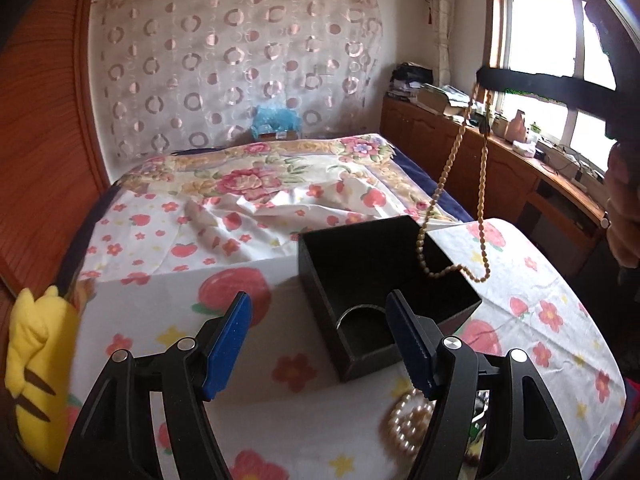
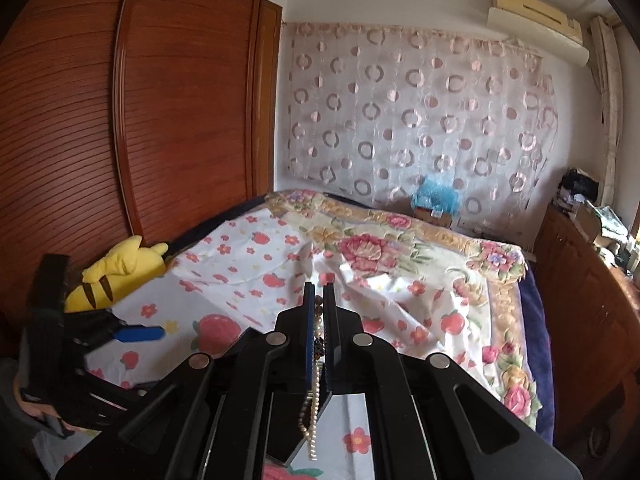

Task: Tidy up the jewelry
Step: 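Lower the gold chain into the black box and open the right gripper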

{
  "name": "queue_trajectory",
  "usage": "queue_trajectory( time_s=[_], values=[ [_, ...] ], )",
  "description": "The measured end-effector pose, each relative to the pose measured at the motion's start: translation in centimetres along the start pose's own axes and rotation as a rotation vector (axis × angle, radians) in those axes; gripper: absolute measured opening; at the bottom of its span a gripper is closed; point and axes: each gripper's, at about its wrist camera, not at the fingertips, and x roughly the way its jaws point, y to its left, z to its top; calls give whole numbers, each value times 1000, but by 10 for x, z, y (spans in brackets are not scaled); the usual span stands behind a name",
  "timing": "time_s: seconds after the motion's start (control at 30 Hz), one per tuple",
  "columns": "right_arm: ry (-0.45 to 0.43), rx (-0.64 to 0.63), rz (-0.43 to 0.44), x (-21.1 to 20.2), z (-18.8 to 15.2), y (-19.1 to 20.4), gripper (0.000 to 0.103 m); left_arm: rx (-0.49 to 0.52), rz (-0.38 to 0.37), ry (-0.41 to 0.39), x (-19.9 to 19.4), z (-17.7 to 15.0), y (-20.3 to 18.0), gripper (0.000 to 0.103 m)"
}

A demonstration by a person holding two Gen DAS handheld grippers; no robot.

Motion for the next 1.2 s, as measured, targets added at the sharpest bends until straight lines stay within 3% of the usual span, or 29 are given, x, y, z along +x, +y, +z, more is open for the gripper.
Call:
queue_trajectory(
  time_s=[0.4, 0.53, 0.77, 0.9, 1.2],
  values=[
    [-70, -7, -11, -15, 23, 9, 5, -29, 5, 3, -20, -23, 7, 67],
    [-56, 5, -11, -9, 22, 5, 5, -31, 3, 0, -25, -26, 7, 67],
    [62, 44, 15, 21, -17, 4, 6, -37, -4, 9, -32, -39, 8, 67],
    [102, 68, 27, 22, -40, 6, 26, -40, -16, 15, -39, -52, 4, 67],
    [147, 94, 49, -7, -97, 23, 26, -50, -41, 32, -57, -79, -7, 67]
  ],
)
